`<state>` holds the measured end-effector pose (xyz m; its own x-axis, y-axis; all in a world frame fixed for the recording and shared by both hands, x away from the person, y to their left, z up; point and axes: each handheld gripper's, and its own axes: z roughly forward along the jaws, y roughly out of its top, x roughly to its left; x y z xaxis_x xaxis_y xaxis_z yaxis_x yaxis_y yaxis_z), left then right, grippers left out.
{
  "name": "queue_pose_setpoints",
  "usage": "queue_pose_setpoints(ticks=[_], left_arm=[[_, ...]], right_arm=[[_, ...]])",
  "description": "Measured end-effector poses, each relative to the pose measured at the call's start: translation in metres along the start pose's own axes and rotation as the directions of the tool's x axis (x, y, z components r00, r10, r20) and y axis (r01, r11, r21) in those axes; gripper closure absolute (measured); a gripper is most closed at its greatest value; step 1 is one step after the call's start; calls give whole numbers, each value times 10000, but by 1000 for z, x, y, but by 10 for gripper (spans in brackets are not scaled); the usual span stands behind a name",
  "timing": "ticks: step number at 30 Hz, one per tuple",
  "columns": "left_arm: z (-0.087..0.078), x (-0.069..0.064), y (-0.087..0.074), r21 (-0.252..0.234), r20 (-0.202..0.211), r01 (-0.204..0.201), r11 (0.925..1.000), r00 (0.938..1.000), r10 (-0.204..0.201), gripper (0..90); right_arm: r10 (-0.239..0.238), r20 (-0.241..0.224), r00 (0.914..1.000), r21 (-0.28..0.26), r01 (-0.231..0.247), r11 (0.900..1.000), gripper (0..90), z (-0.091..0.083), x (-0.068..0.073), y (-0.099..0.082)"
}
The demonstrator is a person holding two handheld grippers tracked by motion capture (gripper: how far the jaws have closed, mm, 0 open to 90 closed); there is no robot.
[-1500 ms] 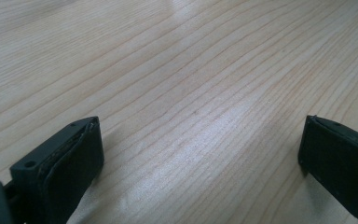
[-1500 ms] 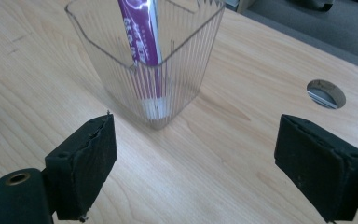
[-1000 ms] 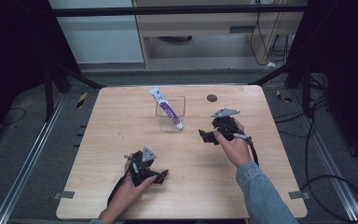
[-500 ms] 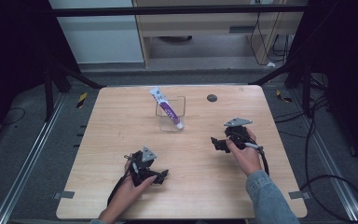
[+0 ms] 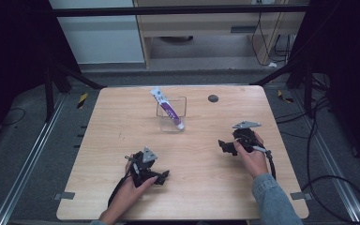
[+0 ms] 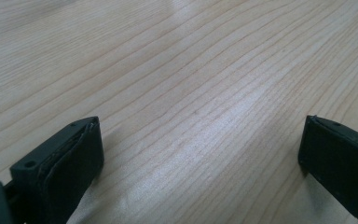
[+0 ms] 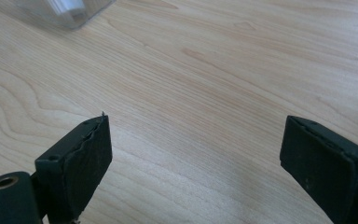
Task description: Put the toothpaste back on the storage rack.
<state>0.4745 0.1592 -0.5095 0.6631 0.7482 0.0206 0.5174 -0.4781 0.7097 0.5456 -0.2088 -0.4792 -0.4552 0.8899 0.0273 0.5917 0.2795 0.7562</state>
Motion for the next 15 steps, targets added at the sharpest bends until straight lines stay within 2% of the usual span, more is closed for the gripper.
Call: queue_pose_setpoints(ticks=[6, 8, 15], left_arm=[[0, 0, 0, 0, -1, 2, 10000, 10000, -2, 0], [0, 0, 0, -1, -2, 0, 10000, 10000, 0, 0], [0, 0, 0, 0, -1, 1, 10000, 10000, -1, 0]], right_arm=[[216, 176, 9996, 126, -218, 9997, 97, 3, -10, -8], [352, 360, 9987, 179, -359, 9992, 97, 5, -18, -15], [663, 545, 9963, 146, -671, 9976, 96, 7, -26, -24]])
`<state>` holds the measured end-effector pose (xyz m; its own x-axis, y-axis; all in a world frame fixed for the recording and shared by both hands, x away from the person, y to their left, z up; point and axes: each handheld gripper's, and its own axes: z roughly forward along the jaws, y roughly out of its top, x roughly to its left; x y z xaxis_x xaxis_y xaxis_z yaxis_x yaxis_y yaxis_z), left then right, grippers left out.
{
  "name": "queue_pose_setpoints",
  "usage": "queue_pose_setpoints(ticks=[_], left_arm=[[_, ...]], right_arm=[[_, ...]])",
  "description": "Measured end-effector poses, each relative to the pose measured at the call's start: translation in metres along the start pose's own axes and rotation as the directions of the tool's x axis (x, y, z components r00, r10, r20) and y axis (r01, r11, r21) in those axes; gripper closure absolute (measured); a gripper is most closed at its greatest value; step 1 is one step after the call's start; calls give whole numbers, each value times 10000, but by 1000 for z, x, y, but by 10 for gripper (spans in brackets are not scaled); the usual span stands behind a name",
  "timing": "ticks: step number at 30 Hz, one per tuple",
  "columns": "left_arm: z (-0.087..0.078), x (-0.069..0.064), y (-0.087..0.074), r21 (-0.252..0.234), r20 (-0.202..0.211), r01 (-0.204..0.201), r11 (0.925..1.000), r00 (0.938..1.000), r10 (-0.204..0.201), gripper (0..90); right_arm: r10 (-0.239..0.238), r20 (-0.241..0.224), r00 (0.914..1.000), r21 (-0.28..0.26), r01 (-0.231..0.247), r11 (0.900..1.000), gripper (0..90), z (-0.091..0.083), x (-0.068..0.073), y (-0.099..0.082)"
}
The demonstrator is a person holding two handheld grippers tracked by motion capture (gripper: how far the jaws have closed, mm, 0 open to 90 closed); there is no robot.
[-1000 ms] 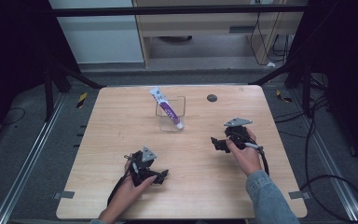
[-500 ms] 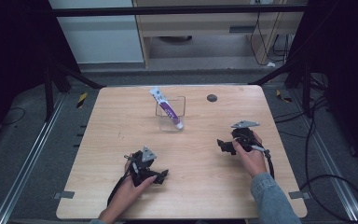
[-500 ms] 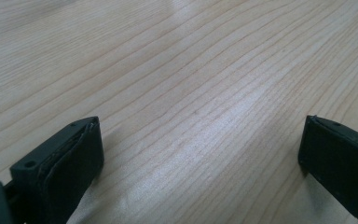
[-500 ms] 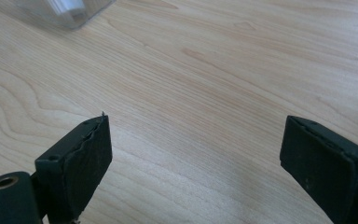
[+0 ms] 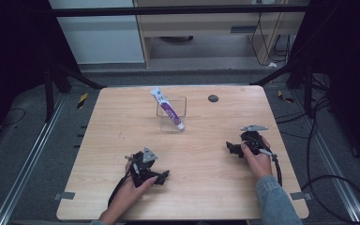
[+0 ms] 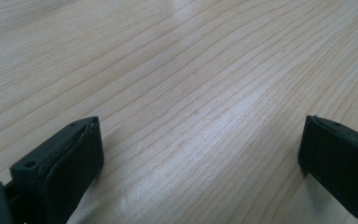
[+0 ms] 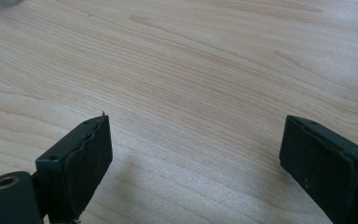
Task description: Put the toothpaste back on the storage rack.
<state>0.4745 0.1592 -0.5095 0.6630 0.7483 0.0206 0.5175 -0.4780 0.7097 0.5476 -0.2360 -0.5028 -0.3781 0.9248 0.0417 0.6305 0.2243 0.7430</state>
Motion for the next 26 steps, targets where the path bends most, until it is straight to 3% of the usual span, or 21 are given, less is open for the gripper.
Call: queue_pose_setpoints(ticks=[11, 19, 26], left_arm=[[0, 0, 0, 2, -2, 0, 10000, 10000, 0, 0], [0, 0, 0, 0, -2, -1, 10000, 10000, 1, 0], [0, 0, 0, -3, -8, 9, 10000, 10000, -9, 0]], right_arm=[[186, 200, 9996, -123, -183, 9998, 90, 6, -3, -5], [-95, 582, 9983, 150, 87, 9998, 49, 8, 3, -4], [258, 991, 9947, 256, -285, 9993, 5, 11, 9, -3]])
